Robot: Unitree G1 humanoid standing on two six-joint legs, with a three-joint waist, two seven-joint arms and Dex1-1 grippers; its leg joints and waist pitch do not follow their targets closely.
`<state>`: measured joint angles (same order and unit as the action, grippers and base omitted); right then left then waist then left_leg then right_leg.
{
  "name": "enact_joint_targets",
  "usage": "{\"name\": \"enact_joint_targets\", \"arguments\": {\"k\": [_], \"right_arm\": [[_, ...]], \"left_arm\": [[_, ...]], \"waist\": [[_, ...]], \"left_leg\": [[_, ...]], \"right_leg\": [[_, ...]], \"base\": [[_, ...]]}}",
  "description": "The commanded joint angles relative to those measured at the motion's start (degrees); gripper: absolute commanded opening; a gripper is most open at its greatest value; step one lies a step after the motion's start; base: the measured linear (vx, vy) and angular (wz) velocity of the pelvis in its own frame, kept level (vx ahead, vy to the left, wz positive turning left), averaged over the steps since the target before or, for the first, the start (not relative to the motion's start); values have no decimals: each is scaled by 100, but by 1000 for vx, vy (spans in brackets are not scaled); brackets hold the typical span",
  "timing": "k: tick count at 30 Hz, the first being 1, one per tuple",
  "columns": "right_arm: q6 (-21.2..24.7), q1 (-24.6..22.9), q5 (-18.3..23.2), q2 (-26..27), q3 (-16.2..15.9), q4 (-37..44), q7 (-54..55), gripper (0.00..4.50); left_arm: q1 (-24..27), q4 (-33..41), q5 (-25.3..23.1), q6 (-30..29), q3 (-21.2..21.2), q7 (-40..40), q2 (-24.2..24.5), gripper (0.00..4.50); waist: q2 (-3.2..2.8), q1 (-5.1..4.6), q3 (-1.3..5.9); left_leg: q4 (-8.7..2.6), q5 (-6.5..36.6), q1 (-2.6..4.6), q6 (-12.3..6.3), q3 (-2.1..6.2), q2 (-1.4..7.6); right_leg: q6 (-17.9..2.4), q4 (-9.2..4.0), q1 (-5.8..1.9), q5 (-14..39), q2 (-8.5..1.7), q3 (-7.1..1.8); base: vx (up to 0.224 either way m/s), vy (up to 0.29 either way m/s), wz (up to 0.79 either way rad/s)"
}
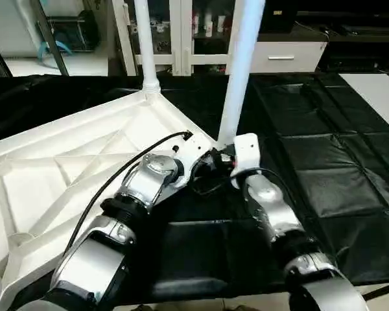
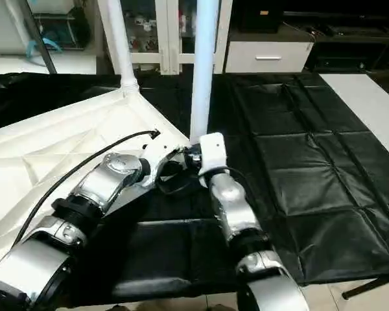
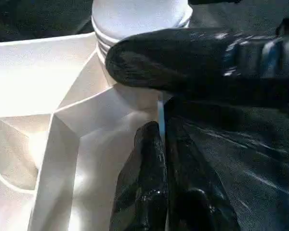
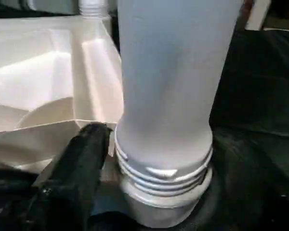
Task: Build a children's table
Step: Rotate leg to tighten
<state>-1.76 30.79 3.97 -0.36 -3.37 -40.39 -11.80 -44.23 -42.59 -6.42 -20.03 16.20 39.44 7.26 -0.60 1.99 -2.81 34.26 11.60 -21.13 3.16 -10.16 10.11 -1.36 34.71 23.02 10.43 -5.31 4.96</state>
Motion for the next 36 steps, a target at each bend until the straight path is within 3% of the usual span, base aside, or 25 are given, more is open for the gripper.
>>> {"name": "enact_joint_targets", "arguments": {"k": [1, 4, 5, 7, 11, 15, 20, 28, 30, 36], "right_arm": [[113, -19, 145, -83, -102, 479, -359, 373], [795, -404, 670, -613, -84, 1344, -1439, 398], [825, -424, 689, -646, -92, 1385, -1500, 409], [1150, -673, 909, -1073, -174, 1861, -2229, 428], [1605, -1085, 1227, -1986, -363, 2601, -3540, 447], [1830, -1240, 1341, -2643, -485, 2801, -4439, 447], [1720, -1109, 1252, -2719, -469, 2604, -4535, 447], [1202, -737, 813, -2604, -646, 1893, -4523, 447], [1106, -616, 787, -2546, -646, 1678, -4555, 447], [1017, -431, 922, -2385, -643, 1371, -4734, 418]], "left_arm": [[175, 112, -19, -11, 181, 225, 53, 0], [407, 605, 15, -126, 308, 628, 281, 0], [418, 628, 18, -133, 312, 646, 290, 0], [544, 894, 49, -223, 379, 878, 404, 0], [788, 1390, 119, -320, 563, 1383, 638, 0], [994, 1875, 234, -420, 715, 1824, 826, 0], [1059, 2147, 301, -534, 770, 2011, 900, 0], [1068, 2329, 332, -648, 817, 2155, 969, 0], [1079, 2350, 330, -662, 833, 2177, 982, 0], [1094, 2372, 338, -696, 874, 2193, 1001, 0]], "waist": [[19, 25, 385], [22, 26, 354], [9, 39, 343], [23, 48, 333], [25, 101, 331], [36, 113, 321], [45, 137, 333], [18, 166, 373], [-8, 172, 373], [-4, 162, 372]], "left_leg": [[-395, 541, 31, -637, 89, 304], [-417, 802, 42, -644, 85, 309], [-427, 883, 49, -635, 92, 322], [-433, 1081, 60, -529, 83, 317], [-447, 1124, 47, -482, 99, 352], [-437, 1103, 33, -493, 97, 341], [-432, 1020, 55, -433, 96, 345], [-383, 592, 38, -538, 87, 324], [-381, 609, 43, -541, 90, 320], [-391, 753, 47, -520, 95, 330]], "right_leg": [[-1450, -330, -353, 160, -382, -308], [-1410, -381, -351, 537, -375, -310], [-1388, -393, -350, 638, -373, -310], [-1321, -430, -340, 945, -351, -308], [-1219, -450, -340, 1081, -376, -323], [-1214, -469, -325, 1262, -394, -319], [-1236, -466, -288, 1293, -382, -313], [-1459, -370, -320, 509, -377, -299], [-1486, -368, -326, 517, -380, -297], [-1517, -369, -336, 497, -368, -292]], "base": [[0, 0, 0], [0, 0, 0], [0, 0, 0], [0, 0, 0], [0, 0, 0], [0, 0, 0], [0, 0, 0], [0, 0, 0], [0, 0, 0], [0, 0, 0]]}}
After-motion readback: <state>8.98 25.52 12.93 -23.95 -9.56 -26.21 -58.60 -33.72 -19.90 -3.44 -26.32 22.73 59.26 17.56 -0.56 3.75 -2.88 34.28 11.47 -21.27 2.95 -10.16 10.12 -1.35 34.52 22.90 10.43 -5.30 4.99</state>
